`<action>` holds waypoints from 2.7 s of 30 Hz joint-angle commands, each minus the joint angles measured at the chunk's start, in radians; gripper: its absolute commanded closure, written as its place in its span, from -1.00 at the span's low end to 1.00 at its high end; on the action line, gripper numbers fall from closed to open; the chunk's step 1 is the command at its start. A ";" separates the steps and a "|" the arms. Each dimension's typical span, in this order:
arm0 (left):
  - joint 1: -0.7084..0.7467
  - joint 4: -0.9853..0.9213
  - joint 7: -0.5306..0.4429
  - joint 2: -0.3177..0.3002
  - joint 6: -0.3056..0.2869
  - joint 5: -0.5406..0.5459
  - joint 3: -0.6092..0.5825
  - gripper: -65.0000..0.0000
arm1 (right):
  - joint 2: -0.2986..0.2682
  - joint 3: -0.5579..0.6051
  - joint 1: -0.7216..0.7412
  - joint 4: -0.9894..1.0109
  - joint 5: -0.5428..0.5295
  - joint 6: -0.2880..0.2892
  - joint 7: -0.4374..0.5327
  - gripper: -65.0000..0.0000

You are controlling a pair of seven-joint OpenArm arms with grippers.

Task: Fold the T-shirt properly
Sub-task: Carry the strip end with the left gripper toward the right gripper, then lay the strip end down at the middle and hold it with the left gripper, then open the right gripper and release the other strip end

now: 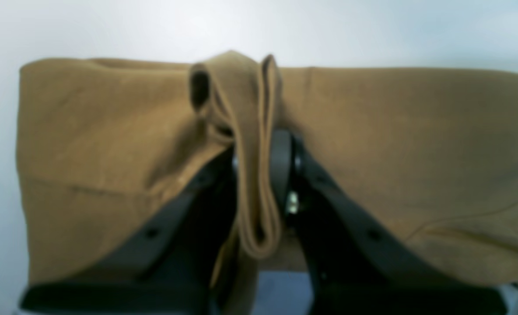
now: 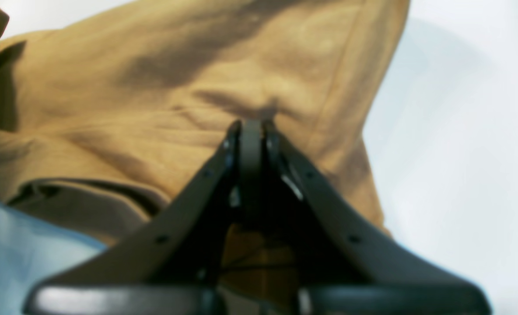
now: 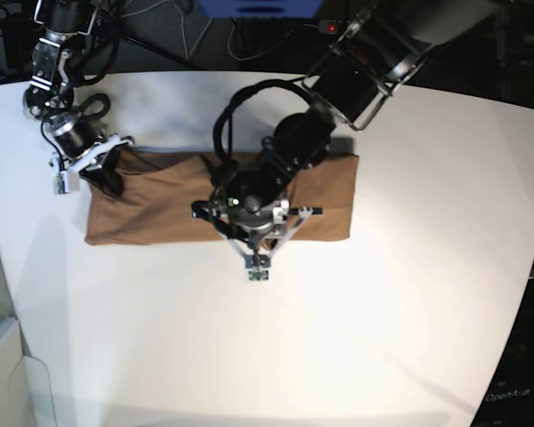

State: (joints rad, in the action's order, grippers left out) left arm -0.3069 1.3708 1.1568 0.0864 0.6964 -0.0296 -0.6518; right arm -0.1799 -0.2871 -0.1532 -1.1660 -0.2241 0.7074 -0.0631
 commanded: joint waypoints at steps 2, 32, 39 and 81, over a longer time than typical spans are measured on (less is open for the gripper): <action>-0.025 0.026 -0.010 0.025 0.002 -0.006 -0.001 0.91 | -0.002 0.007 -0.016 0.007 0.067 -0.009 -0.105 0.98; 0.265 0.459 -0.097 -0.219 0.002 -0.005 0.145 0.91 | -0.014 0.007 -0.015 0.007 0.067 -0.009 -0.102 0.98; 0.363 0.434 -0.105 -0.218 -0.062 -0.006 0.286 0.92 | -0.016 0.006 -0.015 0.005 0.067 -0.009 -0.103 0.98; 0.323 0.080 -0.311 -0.216 -0.077 -0.006 0.295 0.92 | 0.007 -0.148 -0.141 -0.477 0.061 -0.009 -0.221 -0.02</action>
State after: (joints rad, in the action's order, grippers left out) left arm 0.0113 1.4509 0.7986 -0.1303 0.6216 -0.0677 -0.3561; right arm -0.1616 -0.4301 -0.3096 -1.6238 -0.1429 0.7021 -0.3210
